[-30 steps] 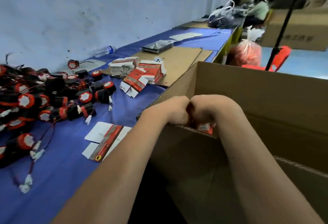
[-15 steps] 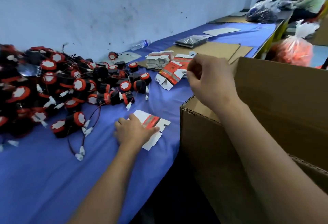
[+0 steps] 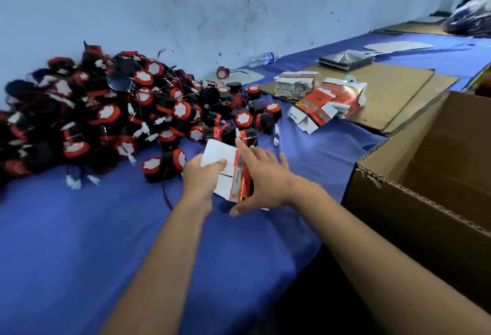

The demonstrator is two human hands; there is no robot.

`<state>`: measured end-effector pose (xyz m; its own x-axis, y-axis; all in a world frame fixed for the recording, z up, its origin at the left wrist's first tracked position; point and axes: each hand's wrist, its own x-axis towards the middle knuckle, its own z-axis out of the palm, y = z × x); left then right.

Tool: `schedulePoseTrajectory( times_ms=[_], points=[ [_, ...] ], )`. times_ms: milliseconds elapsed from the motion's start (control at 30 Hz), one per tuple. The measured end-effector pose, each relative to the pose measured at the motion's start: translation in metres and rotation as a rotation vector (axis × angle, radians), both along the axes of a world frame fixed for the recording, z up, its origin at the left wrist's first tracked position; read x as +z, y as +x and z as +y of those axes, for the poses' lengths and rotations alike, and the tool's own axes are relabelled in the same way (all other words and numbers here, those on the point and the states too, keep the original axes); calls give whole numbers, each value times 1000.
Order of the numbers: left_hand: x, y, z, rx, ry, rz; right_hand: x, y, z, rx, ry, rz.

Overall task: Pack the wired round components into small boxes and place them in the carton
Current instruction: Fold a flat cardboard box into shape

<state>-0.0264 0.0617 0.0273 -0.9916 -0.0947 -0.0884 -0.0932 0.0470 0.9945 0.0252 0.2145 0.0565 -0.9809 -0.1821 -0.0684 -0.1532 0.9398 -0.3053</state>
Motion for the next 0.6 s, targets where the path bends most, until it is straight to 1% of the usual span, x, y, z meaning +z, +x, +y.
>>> schedulePoseTrajectory(
  times_ms=[67, 167, 233, 300, 367, 400, 433, 467, 533, 567, 600],
  points=[
    [8, 6, -20, -6, 91, 7, -3, -3, -13, 31, -88, 96],
    [15, 13, -95, 80, 120, 13, -4, -22, -75, 202, -191, 147],
    [15, 20, -162, 167, 84, 48, -5, -36, -130, 299, -234, 227],
    [7, 32, -223, 279, 70, 83, -6, -48, -180, 342, -345, 247],
    [-4, 45, -263, 365, 106, 102, -10, -56, -218, 338, -463, 196],
    [-10, 49, -275, 397, 158, 122, -15, -57, -231, 314, -536, 162],
    [-17, 53, -288, 427, 222, 151, -22, -58, -246, 278, -657, 96],
    [-22, 55, -296, 440, 275, 183, -30, -59, -255, 229, -826, 0],
    [-29, 55, -308, 392, 293, 256, -46, -60, -264, 125, -1187, -238],
    [-31, 54, -313, 328, 251, 294, -52, -61, -263, 108, -1332, -321],
    [-32, 53, -316, 236, 186, 321, -58, -63, -261, 109, -1432, -360]
  ],
)
